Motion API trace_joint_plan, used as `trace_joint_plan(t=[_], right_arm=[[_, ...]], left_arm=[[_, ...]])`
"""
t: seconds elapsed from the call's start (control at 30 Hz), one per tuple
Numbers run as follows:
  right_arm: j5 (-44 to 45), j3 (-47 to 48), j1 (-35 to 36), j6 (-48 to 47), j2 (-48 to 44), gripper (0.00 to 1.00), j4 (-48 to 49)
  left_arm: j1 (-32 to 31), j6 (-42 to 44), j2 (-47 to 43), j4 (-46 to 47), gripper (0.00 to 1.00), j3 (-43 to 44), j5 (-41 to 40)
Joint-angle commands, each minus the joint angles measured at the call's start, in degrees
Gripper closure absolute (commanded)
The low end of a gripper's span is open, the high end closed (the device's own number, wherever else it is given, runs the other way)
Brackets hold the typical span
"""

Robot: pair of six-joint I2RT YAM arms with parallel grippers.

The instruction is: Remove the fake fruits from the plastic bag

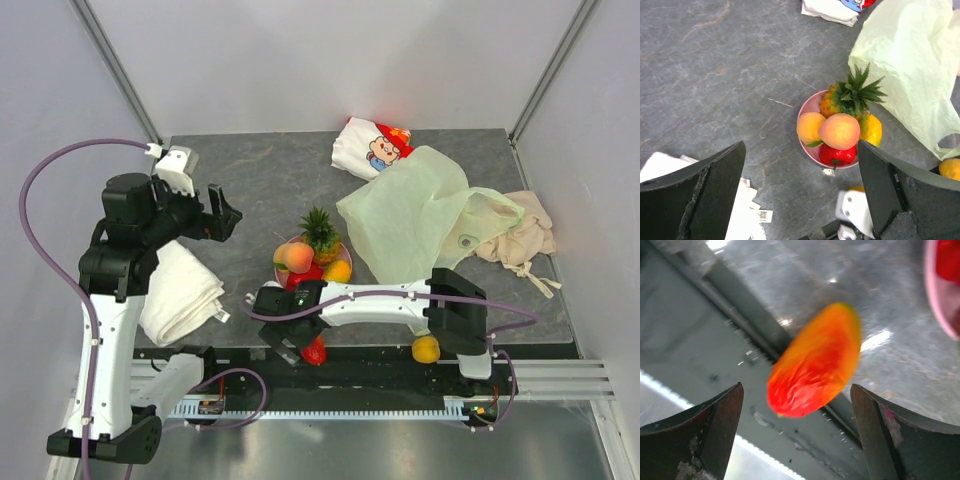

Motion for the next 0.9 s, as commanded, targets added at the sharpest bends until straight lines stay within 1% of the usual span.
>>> trace_joint_plan(t=[0.0,0.13,0.2,0.23,0.27,0.33,0.37,0.4,0.43,0.47,0.5,0.53,0.57,0.6,0.67,0.7,0.73,0.8,0.83,0.87], right_arm=[[6.47,1.35,-0.93,1.97,1.45,0.05,-1.07],[6.92,-2.77,-1.99,1.27,3.03,0.08,-0.54],[6.74,-4.1,-2.6,0.22,3.47,0.14,0.24],[6.04,-4.97,-2.78,-0.4,3.56,0.18,0.6],[5.43,-5.07,-2.87,-1.01,3.65,0.33,0.95],[3.5,-4.19,-2.87,-3.12,3.39,0.45,1.83],[2.97,-3.49,-2.78,-3.65,3.39,0.53,2.09],[2.26,-1.57,-2.7,-6.18,3.3,0.59,2.62],[0.0,-0.25,-2.7,-7.77,2.78,0.7,2.8],[-1.25,1.33,-2.7,-10.05,2.34,0.74,2.71],[-1.87,4.91,-2.7,-14.94,1.63,0.78,1.49],[-2.83,6.26,-2.7,-18.56,-0.46,0.83,0.87],[-3.01,7.49,-2.78,-22.08,-1.61,0.83,-1.22],[-2.84,10.02,-2.78,-30.12,-2.41,0.83,-3.07],[-3.18,10.66,-3.65,-38.24,-5.74,0.83,-7.81],[-3.71,9.97,-4.18,-43.85,-7.32,0.84,-8.88],[-3.63,8.57,-4.97,-52.96,-11.25,0.84,-9.33],[-1.53,3.84,-7.17,-63.46,-17.23,0.84,-9.16],[-1.26,2.5,-8.05,-74.38,-18.83,0.84,-9.33],[-0.91,1.1,-9.97,-80.24,-20.59,0.85,-9.24]], left_arm=[[0.58,-2.92,-1.4,0.64,0.01,-1.66,4.54],[1.01,-3.18,-2.8,0.91,0.01,-3.59,5.34],[1.02,-2.83,-3.33,0.82,0.01,-4.03,5.16],[1.02,-2.57,-3.68,0.82,0.01,-4.12,5.08],[1.02,-2.48,-3.86,0.82,0.01,-4.21,4.99],[1.02,-2.39,-3.95,0.91,0.01,-4.39,5.34],[1.02,-2.39,-3.86,0.82,0.01,-4.39,5.6],[1.02,-2.48,-3.6,1.08,0.01,-4.39,6.12],[1.02,-2.48,-3.51,1.43,0.01,-4.3,6.39],[1.02,-2.31,-3.07,1.52,0.01,-4.21,6.65],[1.02,-2.22,-2.9,1.87,0.01,-4.04,6.92],[1.02,-2.13,-2.63,1.96,0.01,-3.51,6.92],[1.02,-2.13,-1.93,2.22,0.01,-3.07,7.01],[1.02,-2.04,-1.67,2.31,0.01,-1.94,7.18],[1.02,-1.87,-0.79,2.84,0.01,-0.44,8.49],[1.02,-1.52,-0.52,3.45,0.01,1.05,9.11],[1.02,-1.25,-0.26,3.8,0.01,1.67,9.73],[1.02,-0.46,0.7,4.33,0.01,3.16,11.05],[1.02,-0.37,1.06,4.51,0.01,3.52,11.05],[1.1,-0.2,1.41,4.77,0.01,3.79,11.23]])
